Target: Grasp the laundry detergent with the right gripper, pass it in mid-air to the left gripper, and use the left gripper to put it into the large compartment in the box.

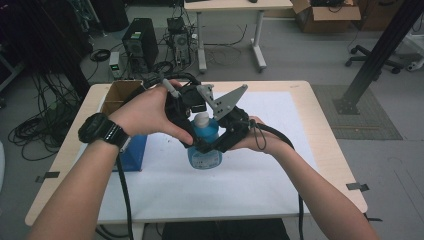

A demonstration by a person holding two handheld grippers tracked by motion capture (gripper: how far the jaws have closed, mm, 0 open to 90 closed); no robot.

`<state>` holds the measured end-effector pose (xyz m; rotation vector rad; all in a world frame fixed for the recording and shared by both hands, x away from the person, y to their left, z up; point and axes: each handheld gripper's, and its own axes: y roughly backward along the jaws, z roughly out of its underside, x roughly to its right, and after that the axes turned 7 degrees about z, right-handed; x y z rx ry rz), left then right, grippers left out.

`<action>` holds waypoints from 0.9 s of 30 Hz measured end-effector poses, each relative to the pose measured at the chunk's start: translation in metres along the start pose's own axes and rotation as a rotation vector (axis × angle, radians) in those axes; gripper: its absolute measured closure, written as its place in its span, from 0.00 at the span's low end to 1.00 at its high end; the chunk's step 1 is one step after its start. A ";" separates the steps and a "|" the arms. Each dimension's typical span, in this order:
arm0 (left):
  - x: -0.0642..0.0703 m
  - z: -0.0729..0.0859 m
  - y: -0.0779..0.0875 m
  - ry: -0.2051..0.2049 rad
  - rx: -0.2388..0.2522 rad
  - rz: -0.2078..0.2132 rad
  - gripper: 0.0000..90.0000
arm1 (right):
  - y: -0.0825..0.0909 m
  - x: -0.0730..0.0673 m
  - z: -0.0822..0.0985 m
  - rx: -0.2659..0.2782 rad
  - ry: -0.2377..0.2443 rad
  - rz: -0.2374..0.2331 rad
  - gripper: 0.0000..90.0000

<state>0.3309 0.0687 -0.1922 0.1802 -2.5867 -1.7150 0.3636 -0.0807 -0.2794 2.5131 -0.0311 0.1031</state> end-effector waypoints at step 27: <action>-0.001 -0.005 -0.011 -0.005 -0.038 0.028 0.26 | 0.000 -0.001 0.004 -0.001 -0.002 0.002 0.47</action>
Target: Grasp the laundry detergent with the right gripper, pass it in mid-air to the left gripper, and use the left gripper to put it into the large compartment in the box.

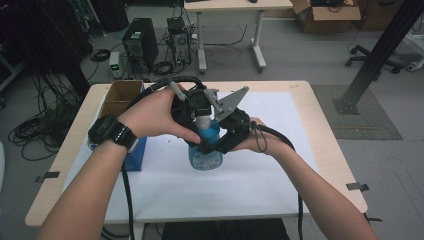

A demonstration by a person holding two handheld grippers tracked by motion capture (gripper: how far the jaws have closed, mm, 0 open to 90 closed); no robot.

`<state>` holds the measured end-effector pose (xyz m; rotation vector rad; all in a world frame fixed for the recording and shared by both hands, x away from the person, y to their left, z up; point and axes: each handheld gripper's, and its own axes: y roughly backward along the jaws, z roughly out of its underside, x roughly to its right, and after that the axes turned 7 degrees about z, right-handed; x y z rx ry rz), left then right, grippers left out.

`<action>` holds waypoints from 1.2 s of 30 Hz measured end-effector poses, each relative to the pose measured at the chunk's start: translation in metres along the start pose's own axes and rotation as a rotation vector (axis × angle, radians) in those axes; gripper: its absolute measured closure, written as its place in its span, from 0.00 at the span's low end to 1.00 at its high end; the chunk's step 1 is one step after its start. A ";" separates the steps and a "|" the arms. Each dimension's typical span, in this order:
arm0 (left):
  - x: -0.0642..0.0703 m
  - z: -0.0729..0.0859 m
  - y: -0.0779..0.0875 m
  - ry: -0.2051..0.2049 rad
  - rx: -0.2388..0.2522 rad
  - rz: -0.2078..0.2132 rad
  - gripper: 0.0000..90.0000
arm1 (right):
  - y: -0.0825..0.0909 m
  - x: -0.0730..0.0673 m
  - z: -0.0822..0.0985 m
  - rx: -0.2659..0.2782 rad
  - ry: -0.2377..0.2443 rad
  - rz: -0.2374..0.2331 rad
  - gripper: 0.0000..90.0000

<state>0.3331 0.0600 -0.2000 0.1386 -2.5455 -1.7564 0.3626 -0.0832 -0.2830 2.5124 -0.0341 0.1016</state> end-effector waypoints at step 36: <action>0.002 -0.002 0.002 0.015 -0.001 -0.005 0.42 | -0.003 0.000 0.003 -0.017 -0.016 -0.008 0.47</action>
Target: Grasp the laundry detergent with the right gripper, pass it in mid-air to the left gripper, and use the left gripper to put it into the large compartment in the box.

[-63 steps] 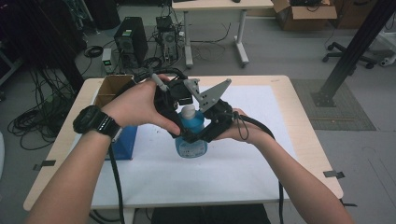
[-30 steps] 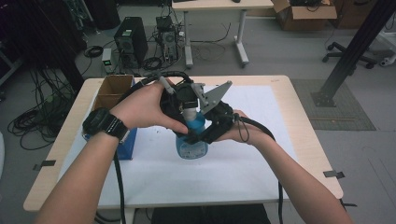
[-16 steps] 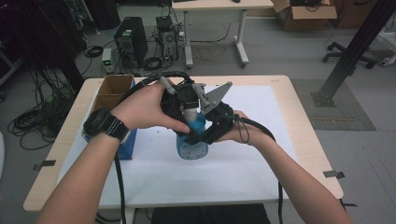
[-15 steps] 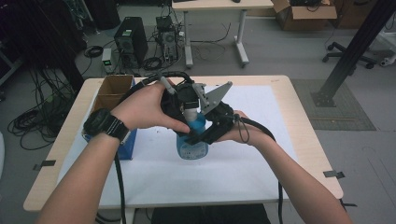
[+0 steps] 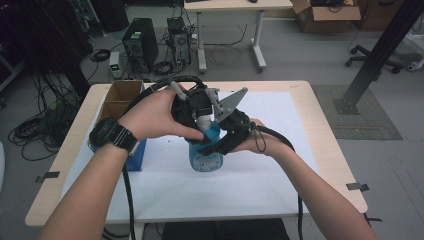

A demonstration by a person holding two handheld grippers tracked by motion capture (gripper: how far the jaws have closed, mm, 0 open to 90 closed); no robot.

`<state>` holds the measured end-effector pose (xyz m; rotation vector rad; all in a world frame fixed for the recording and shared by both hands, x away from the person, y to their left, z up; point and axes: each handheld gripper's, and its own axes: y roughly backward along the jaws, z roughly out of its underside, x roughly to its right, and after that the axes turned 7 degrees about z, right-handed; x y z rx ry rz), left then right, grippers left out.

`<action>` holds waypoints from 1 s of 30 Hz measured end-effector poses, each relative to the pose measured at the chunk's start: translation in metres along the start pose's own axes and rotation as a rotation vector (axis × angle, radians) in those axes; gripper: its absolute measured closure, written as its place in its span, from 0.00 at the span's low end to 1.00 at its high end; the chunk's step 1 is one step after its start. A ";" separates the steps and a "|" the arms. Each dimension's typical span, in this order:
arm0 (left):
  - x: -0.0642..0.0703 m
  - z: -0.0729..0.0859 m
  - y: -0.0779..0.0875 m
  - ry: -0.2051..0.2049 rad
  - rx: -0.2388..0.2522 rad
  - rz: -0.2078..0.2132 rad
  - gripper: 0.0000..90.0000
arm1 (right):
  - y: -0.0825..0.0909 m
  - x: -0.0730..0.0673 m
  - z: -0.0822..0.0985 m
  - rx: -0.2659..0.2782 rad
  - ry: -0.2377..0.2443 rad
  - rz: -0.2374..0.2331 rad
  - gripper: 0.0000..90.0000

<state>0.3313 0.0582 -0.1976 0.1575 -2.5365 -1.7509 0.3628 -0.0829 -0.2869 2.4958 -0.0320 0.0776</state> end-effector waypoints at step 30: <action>-0.016 0.000 0.037 0.218 -0.011 -0.045 0.43 | 0.012 0.008 0.010 0.006 -0.085 0.040 0.11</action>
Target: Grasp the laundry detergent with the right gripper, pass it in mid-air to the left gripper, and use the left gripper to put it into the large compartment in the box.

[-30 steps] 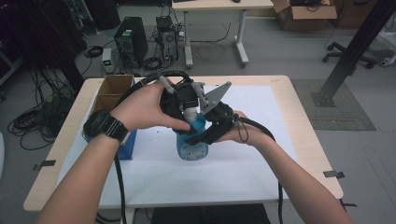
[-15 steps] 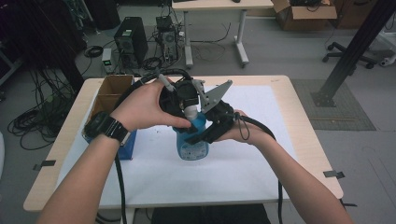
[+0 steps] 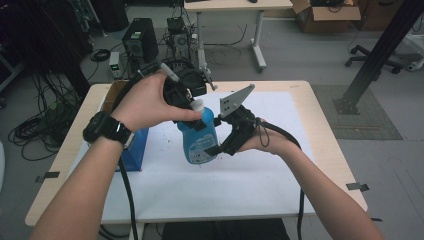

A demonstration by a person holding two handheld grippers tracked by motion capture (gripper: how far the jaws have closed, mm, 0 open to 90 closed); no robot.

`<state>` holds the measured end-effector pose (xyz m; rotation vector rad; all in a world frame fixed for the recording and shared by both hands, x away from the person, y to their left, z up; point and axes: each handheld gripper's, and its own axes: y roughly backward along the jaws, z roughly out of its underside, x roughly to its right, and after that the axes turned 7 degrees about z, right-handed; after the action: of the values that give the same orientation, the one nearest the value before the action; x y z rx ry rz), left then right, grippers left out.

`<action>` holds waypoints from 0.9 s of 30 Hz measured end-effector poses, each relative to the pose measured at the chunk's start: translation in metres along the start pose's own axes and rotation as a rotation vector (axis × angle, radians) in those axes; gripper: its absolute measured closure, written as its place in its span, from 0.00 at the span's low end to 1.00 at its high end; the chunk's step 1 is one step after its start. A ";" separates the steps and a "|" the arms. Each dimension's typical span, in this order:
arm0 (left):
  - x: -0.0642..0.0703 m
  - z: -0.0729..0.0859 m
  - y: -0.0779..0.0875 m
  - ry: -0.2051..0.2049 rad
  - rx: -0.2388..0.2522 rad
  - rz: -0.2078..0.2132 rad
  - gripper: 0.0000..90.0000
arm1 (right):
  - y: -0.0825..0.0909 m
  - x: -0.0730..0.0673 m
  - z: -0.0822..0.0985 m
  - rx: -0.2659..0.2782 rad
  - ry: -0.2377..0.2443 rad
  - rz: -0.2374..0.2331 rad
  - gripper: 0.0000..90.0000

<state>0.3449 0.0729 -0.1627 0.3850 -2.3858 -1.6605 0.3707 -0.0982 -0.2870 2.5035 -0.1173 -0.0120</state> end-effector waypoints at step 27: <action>-0.065 0.066 0.100 0.761 0.046 -0.326 0.43 | 0.098 0.040 0.071 -0.379 -0.028 0.358 0.09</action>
<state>0.3760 0.1863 -0.0928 1.2143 -1.8398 -1.2340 0.4003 -0.2222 -0.2858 2.0748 -0.5228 0.0720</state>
